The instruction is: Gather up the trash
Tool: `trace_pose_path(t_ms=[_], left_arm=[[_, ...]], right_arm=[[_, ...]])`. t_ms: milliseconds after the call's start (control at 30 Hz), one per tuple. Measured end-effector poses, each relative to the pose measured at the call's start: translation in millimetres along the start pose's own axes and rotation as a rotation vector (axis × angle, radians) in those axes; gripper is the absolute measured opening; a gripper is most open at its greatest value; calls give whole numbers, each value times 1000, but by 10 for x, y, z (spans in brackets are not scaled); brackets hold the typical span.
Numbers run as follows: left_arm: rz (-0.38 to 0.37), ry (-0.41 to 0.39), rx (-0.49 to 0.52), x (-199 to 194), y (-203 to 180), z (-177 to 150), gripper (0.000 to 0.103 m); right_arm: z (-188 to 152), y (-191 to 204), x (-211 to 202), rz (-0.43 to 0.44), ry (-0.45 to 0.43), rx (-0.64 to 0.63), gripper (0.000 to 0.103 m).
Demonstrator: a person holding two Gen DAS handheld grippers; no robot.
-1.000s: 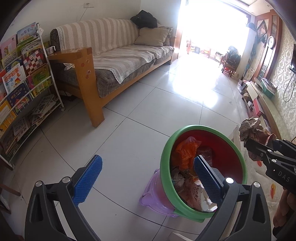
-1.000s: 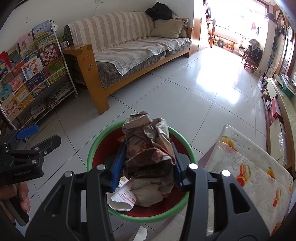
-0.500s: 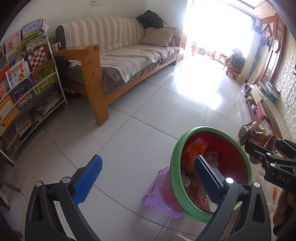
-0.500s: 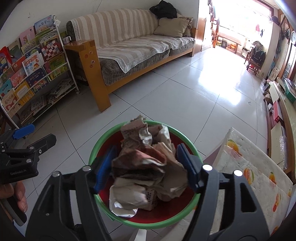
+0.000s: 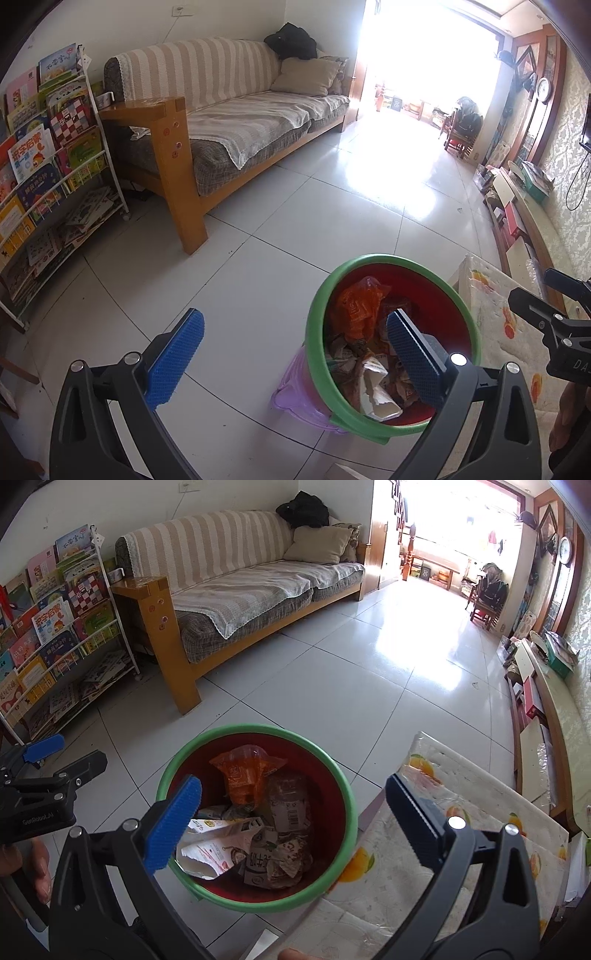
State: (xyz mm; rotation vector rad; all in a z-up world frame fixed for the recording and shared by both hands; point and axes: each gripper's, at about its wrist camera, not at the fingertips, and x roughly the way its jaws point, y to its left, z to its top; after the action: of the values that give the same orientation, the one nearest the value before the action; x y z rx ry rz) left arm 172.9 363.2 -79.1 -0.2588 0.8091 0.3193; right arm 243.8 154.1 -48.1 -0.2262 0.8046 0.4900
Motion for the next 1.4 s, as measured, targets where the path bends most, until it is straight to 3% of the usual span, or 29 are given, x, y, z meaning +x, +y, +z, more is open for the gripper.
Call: trace_pose_path(t_ms=[367, 733, 1000, 1200, 1400], left_arm=[[-160, -101, 165, -733, -1304, -240, 95], [-250, -144, 270, -1479, -2369, -700, 95], [-275, -184, 340, -1913, -2723, -940, 95], [-262, -223, 396, -2187, -2823, -1052, 95], [-258, -216, 376, -2359, -2759, -1085, 95]], right_arm=[[-423, -1004, -992, -113, -87, 155, 98], [-1108, -1715, -2167, -296, -174, 235, 98], [-1494, -1864, -2768, -368, -229, 303, 98], [-1601, -1785, -3005, -384, -260, 316, 98], [-1661, -1690, -3160, -389, -273, 311, 98]])
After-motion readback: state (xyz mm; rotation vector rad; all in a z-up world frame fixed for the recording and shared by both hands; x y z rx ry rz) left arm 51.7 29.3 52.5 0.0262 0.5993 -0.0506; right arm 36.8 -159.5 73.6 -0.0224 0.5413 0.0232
